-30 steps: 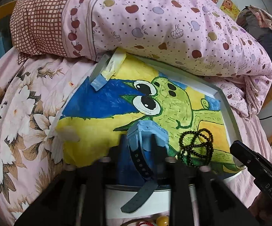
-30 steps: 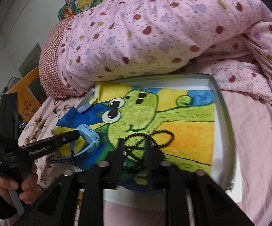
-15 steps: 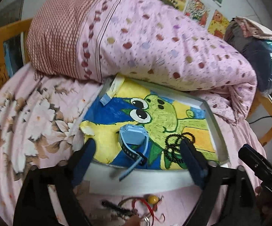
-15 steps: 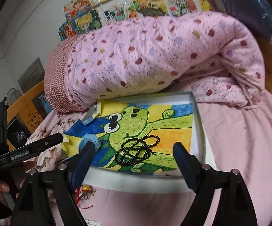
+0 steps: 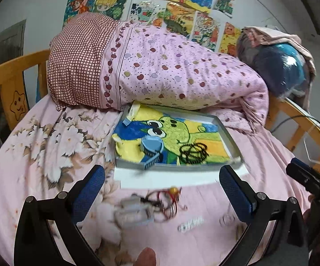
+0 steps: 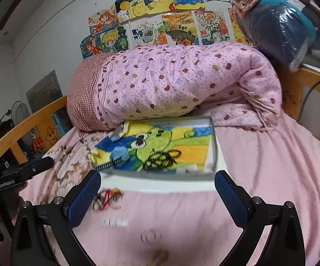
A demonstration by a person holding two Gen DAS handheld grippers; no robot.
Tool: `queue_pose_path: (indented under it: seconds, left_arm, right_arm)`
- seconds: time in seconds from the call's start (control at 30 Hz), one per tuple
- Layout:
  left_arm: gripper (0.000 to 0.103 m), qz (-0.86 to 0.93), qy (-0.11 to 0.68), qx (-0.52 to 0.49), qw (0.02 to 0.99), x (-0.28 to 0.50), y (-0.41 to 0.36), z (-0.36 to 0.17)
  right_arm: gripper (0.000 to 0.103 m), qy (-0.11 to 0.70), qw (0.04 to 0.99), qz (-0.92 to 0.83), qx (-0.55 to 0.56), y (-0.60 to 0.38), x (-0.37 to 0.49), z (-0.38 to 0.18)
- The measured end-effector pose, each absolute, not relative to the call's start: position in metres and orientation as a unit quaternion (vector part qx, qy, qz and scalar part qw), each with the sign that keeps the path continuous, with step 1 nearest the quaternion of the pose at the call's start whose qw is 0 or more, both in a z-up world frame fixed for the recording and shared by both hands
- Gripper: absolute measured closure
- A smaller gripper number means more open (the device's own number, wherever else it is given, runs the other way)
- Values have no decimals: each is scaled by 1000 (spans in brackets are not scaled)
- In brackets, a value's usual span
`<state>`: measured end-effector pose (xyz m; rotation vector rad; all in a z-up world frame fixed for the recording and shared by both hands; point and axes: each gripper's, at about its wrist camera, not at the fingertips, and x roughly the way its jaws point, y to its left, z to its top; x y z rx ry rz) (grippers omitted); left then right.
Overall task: Organize jewelry
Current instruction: 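Withdraw both grippers from the tray toward the remaining jewelry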
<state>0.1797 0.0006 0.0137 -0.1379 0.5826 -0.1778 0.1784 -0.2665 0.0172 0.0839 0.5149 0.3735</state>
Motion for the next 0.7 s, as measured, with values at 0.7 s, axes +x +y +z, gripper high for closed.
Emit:
queue_pose_path:
  seconds: [0.7]
  left_arm:
    - [2, -103, 370, -8, 923, 93, -7, -68]
  right_arm:
    - [0, 366, 914, 172, -42, -256, 114, -65]
